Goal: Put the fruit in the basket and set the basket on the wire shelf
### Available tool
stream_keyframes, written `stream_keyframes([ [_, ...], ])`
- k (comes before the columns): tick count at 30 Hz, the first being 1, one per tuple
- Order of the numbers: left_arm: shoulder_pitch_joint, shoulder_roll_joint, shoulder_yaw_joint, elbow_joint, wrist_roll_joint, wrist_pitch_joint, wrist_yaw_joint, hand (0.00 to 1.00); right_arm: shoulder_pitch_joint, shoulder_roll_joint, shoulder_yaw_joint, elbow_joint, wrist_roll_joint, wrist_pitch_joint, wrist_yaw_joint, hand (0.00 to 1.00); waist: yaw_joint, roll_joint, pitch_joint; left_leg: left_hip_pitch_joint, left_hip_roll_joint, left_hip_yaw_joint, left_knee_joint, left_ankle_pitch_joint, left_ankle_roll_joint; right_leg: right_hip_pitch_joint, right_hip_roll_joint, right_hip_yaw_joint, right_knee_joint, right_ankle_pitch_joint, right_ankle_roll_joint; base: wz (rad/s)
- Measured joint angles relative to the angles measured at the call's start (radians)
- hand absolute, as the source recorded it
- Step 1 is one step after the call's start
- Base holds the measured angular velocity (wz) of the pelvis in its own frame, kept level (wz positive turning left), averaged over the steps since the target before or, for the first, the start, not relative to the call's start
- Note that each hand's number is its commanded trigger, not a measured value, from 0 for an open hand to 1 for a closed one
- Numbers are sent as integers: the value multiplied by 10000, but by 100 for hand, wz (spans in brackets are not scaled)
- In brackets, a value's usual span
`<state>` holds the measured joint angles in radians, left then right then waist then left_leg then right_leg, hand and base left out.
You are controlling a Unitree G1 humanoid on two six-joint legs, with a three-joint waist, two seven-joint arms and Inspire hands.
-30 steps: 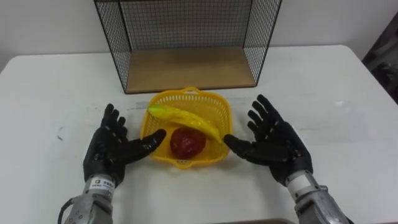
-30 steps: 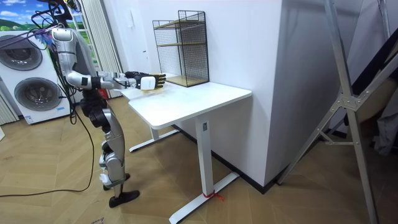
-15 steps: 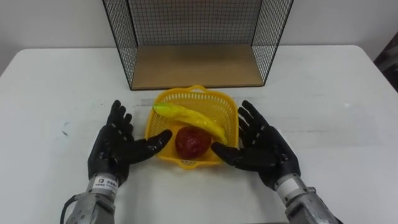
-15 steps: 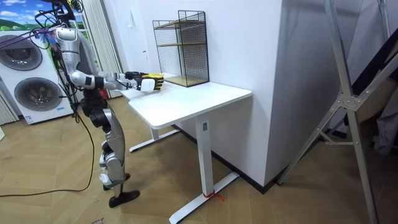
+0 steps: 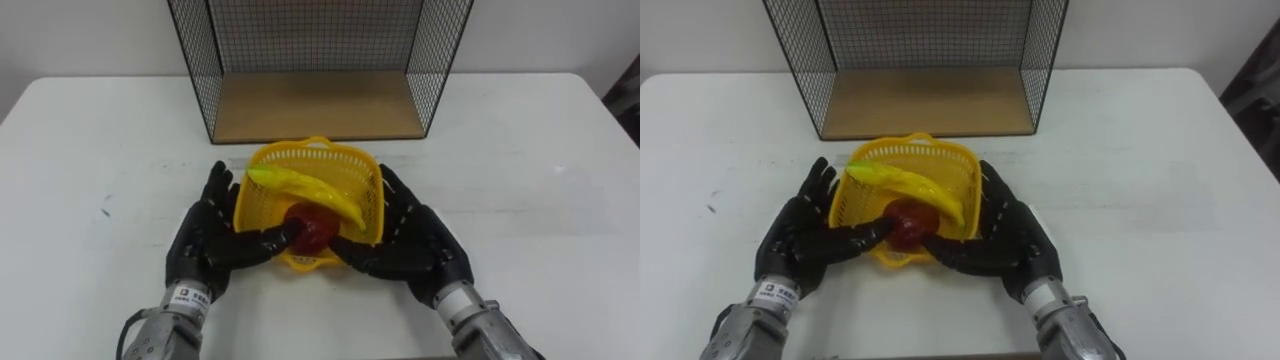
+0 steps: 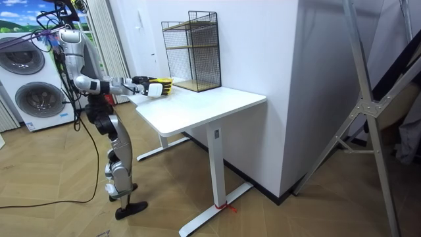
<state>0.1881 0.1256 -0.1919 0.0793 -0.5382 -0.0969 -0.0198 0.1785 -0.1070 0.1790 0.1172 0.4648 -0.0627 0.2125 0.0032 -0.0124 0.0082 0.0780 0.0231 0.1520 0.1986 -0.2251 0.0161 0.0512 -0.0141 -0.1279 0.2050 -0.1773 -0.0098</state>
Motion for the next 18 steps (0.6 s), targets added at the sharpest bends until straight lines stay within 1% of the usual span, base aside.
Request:
stream_keyframes([
  [4, -1, 23, -126, -7, 5, -65, -13, 0, -4, 2, 26, 0, -16, -1, 0, 0, -72, -50, 7, -39, -1, 3, 23, 0, 1, -9, -10, -17, -10, 0, 0, 0],
  [7, 0, 41, -193, -7, 2, -106, -17, 0, -16, 9, 72, -1, -39, -1, 0, 0, -209, -49, 8, -112, 0, 2, 31, -6, 9, -31, -13, -21, -12, 0, 1, 0],
  [9, -5, 36, -264, -20, -5, -233, -44, 0, -83, 1, 123, -1, -9, -14, -10, 0, -299, -40, 5, -222, 8, 5, 55, -6, 10, -183, -9, -4, 9, 2, 0, 0],
  [13, -5, 74, -477, -19, -6, -331, -45, 0, -202, -23, 260, 0, 10, -23, -181, 0, -325, -16, 7, -243, 9, 3, 82, -6, 9, -200, -1, 2, 6, 12, 0, 0],
  [18, -4, 83, -553, -19, -8, -364, -50, 0, -224, -22, 279, -1, 12, -28, -302, 0, -324, -10, 10, -243, 9, 3, 82, -5, 10, -200, -13, 5, -1, 13, 2, 0],
])
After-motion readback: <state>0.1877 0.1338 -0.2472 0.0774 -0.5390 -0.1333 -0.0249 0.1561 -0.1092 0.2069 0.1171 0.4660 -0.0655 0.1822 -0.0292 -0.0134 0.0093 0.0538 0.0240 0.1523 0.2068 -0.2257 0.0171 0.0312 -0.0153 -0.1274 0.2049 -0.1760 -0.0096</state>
